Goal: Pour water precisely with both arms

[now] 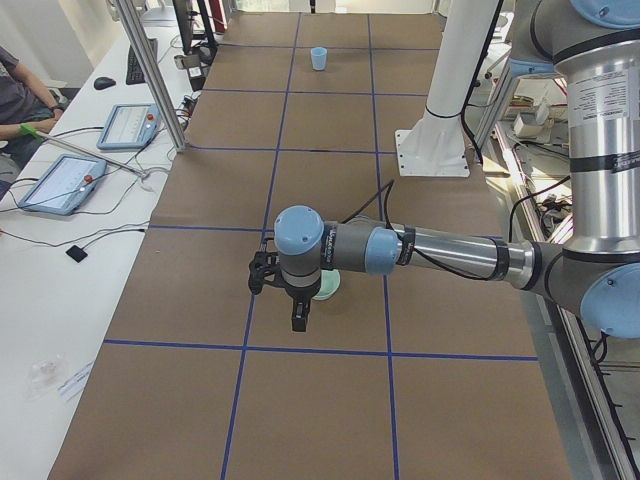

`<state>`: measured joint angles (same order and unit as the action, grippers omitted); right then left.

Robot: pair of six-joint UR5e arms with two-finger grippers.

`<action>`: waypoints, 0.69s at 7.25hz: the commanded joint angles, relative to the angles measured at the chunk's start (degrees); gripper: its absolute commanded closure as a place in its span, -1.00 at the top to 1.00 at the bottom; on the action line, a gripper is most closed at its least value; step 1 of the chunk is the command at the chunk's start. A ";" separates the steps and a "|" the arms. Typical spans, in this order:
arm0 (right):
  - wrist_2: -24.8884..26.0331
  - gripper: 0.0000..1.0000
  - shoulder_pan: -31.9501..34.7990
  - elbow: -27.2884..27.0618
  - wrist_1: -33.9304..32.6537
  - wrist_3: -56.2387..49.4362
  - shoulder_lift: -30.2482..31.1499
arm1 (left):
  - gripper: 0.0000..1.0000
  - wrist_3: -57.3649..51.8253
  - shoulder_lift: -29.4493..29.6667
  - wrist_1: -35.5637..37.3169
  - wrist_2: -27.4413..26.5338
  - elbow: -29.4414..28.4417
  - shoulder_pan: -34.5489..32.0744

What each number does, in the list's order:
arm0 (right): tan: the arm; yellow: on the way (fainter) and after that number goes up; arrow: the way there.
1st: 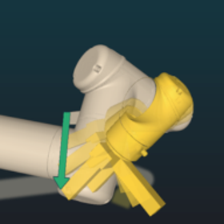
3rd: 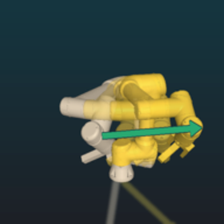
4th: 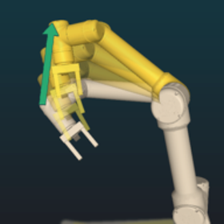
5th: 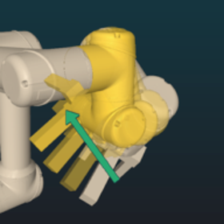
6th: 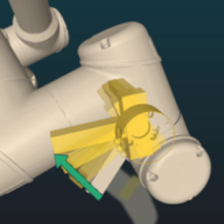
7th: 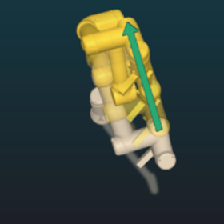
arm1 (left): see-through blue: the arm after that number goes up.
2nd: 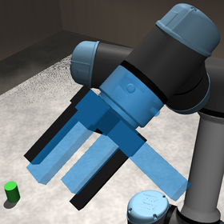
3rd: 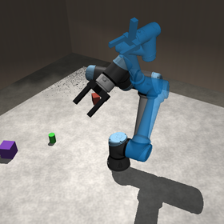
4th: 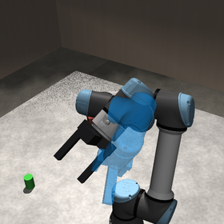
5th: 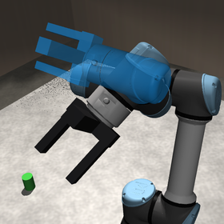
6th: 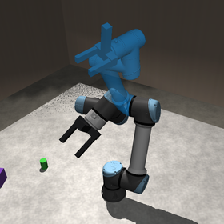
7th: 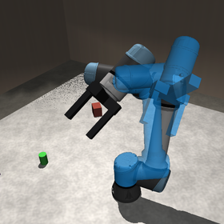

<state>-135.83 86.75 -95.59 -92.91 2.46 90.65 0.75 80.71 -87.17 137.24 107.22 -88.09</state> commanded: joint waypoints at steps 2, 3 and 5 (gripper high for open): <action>-5.74 0.99 0.00 0.32 0.01 0.00 1.36 | 1.00 -0.14 -0.29 -1.42 0.13 -0.52 0.46; -6.11 0.99 0.00 0.15 1.23 0.00 2.24 | 1.00 -0.05 0.15 -2.12 -0.13 -0.61 4.29; -5.76 0.99 -0.18 0.41 11.03 -0.35 4.78 | 1.00 6.84 1.55 -6.85 -0.22 -2.79 12.82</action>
<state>-141.57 86.68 -95.34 -87.85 2.27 93.84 3.15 81.18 -90.96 137.09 105.86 -80.36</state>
